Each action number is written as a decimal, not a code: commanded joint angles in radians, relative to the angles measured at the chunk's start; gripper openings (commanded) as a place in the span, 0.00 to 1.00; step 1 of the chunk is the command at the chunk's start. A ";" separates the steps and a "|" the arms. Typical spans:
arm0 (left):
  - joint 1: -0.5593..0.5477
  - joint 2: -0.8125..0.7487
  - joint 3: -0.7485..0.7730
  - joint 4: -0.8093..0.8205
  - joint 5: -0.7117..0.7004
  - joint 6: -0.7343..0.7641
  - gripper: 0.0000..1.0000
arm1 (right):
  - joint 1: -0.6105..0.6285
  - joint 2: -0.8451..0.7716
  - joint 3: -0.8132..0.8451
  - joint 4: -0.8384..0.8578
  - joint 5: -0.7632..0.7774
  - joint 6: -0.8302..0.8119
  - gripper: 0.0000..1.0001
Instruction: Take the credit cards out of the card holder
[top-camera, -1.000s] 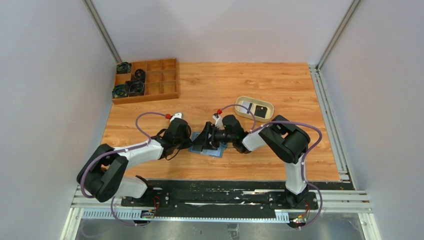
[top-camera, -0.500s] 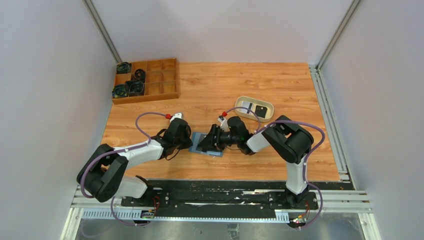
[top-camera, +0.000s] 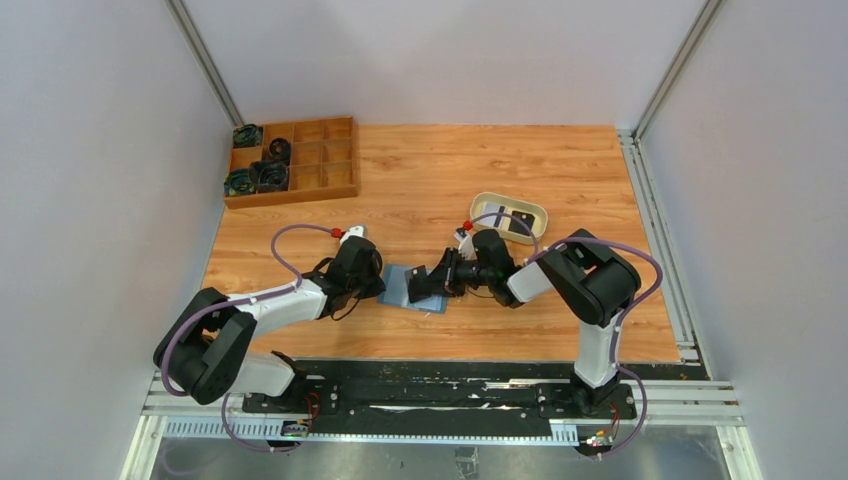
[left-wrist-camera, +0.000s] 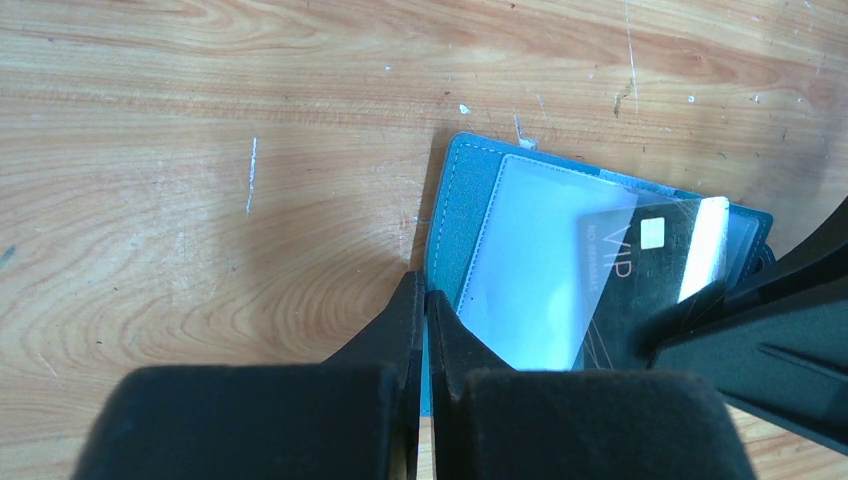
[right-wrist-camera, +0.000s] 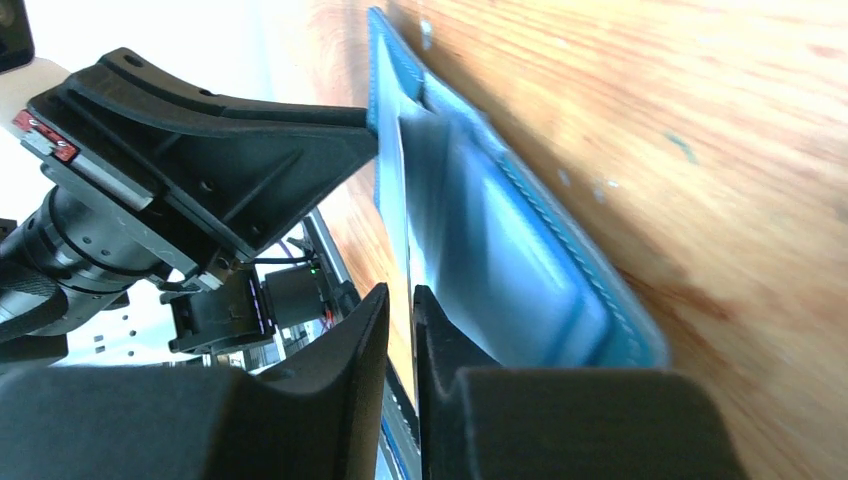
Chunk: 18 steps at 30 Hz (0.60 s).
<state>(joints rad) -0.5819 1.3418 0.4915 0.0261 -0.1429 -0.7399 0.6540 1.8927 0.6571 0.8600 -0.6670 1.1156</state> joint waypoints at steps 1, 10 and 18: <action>-0.003 0.022 -0.026 -0.042 -0.028 0.019 0.00 | -0.038 -0.039 -0.047 -0.016 -0.026 -0.026 0.15; -0.003 0.032 -0.019 -0.043 -0.028 0.024 0.00 | -0.119 -0.136 -0.091 -0.154 -0.051 -0.122 0.06; -0.003 0.029 -0.015 -0.046 -0.023 0.028 0.00 | -0.250 -0.304 -0.019 -0.453 -0.032 -0.299 0.05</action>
<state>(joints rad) -0.5819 1.3457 0.4915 0.0299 -0.1425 -0.7353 0.4698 1.6661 0.5854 0.6064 -0.7040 0.9463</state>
